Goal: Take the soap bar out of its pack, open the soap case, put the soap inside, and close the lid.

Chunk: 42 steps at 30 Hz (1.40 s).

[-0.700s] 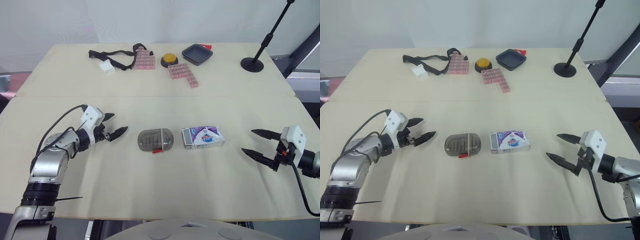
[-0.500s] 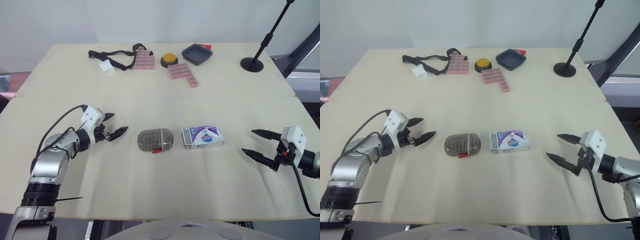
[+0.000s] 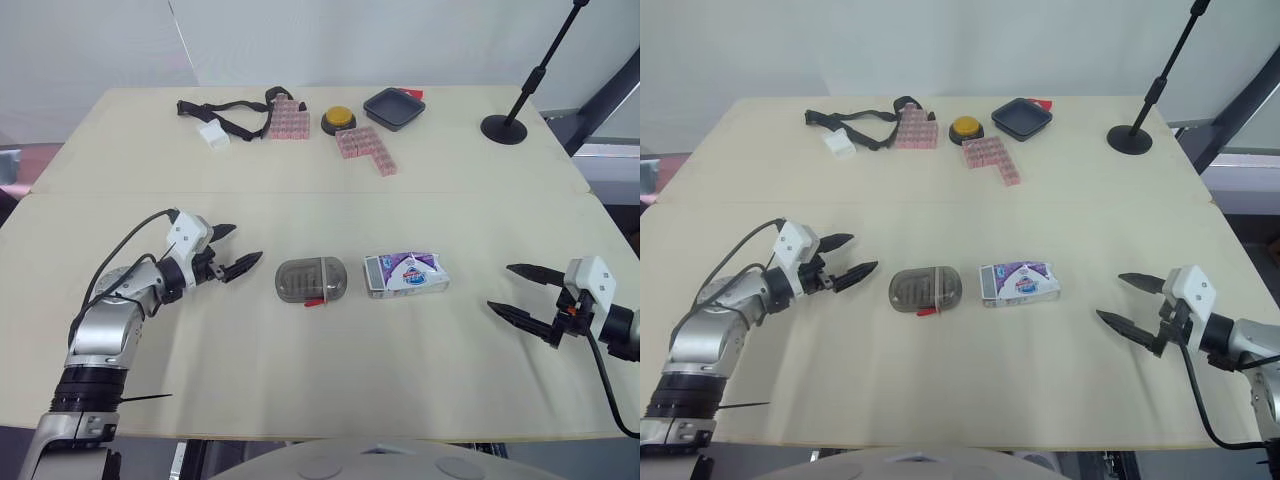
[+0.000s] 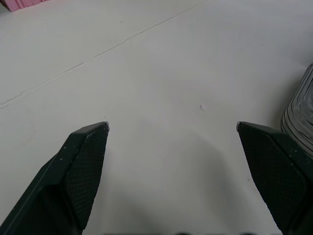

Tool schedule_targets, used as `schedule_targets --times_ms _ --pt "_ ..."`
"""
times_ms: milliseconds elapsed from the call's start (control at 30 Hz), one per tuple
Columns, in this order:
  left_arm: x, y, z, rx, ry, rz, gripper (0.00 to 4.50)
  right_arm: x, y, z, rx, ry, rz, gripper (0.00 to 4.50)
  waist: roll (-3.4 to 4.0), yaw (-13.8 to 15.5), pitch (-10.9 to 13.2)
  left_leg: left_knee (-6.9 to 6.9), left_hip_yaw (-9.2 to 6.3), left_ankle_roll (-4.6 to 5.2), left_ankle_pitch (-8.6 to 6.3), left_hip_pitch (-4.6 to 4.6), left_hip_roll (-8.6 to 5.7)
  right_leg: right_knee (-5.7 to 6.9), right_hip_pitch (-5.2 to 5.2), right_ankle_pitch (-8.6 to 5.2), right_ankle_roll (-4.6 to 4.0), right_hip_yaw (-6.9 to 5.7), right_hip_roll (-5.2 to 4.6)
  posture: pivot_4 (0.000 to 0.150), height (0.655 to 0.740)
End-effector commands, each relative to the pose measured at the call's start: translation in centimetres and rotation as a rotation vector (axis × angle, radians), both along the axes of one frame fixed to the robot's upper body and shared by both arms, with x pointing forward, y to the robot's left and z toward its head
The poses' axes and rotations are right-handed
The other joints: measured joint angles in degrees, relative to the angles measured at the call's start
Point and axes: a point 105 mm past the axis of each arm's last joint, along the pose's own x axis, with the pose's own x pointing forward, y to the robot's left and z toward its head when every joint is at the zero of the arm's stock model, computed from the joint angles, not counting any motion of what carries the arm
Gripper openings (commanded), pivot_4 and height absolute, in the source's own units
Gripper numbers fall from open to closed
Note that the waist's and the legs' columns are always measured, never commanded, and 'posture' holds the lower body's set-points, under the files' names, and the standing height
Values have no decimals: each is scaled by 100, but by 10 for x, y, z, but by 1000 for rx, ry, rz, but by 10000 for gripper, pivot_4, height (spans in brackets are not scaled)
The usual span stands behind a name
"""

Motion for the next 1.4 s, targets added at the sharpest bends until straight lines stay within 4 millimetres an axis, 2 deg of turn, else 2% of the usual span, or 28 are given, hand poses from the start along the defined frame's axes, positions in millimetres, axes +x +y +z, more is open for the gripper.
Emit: schedule_targets --times_ms 33,167,367,500,633,867,1067,1400 --pt "3 1 20 -32 -80 -18 44708 1 -7 12 -89 -37 44 45000 0 1 0 0 0 0 0 0 0 0 0 0 0 0 0 1500 7400" --pt "-9 -12 42 -45 -159 -174 44708 11 -7 29 -156 -60 110 45000 0 -18 0 3 0 2 0 -1 -2 2 -1 0 0 2 0 1500 7400" --pt "-43 -35 61 -50 -165 -439 44708 23 18 57 -203 -10 284 45000 0 -23 0 1 0 2 0 0 -2 2 -1 0 0 3 6 1500 7400" --pt "-66 -46 63 -62 -138 -541 44708 21 38 59 -250 71 396 45000 0 29 1 2 1 3 0 -3 7 3 -5 0 -1 0 7 1500 7400" --pt "-79 -54 58 -63 -126 -578 44708 25 52 55 -308 104 452 45000 0 58 1 9 1 3 0 -11 10 6 -10 0 0 -4 6 1500 7400" --pt "-85 -62 47 -55 -130 -589 44708 45 73 58 -315 78 485 45000 1 8 0 28 1 3 0 -26 16 27 -26 -1 -2 -2 10 1500 7400" --pt "-88 -66 46 -74 -132 -586 44708 52 88 55 -293 58 549 45000 1 20 0 36 3 3 0 -39 20 34 -33 -1 -2 -3 13 1500 7400" --pt "-86 -70 49 -71 -150 -575 44708 58 96 42 -318 64 626 45000 2 -6 -1 48 9 2 0 -38 23 53 -37 -1 -3 -1 14 1500 7400"
